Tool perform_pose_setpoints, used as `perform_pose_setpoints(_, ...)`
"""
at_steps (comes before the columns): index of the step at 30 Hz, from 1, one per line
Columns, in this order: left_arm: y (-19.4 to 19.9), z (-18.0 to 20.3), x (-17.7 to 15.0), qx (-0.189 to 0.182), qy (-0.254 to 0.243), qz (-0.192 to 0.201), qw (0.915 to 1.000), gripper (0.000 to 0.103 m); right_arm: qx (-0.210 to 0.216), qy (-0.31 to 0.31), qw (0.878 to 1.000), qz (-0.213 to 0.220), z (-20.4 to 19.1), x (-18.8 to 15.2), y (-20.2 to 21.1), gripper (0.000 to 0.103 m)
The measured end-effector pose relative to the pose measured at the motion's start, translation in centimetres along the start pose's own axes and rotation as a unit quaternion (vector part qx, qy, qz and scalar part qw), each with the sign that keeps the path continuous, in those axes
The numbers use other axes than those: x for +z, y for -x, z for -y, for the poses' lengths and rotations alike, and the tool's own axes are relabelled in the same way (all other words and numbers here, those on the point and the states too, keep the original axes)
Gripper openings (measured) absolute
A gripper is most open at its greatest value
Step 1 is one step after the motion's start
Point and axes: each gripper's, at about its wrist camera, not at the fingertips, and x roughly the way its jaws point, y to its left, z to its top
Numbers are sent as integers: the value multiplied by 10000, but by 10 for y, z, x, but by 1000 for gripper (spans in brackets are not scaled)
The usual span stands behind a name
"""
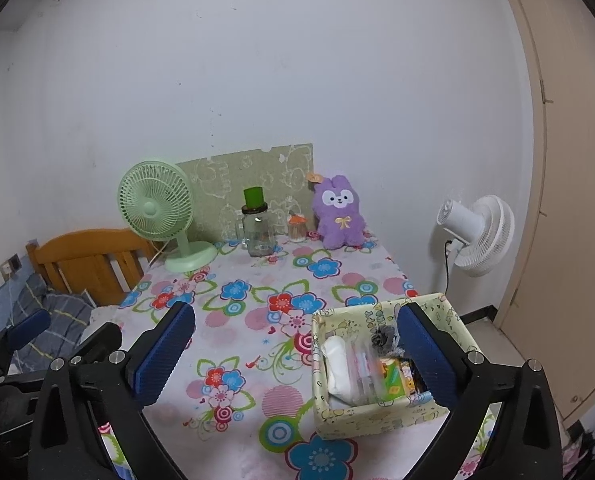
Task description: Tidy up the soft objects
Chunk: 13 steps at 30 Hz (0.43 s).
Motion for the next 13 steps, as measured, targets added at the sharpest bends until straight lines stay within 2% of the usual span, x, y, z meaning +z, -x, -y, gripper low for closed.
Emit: perform_pose_setpoints(13, -7, -1, 1, 12, -12, -49, 10000, 103, -83, -54, 9999, 42, 2, -2, -2, 103)
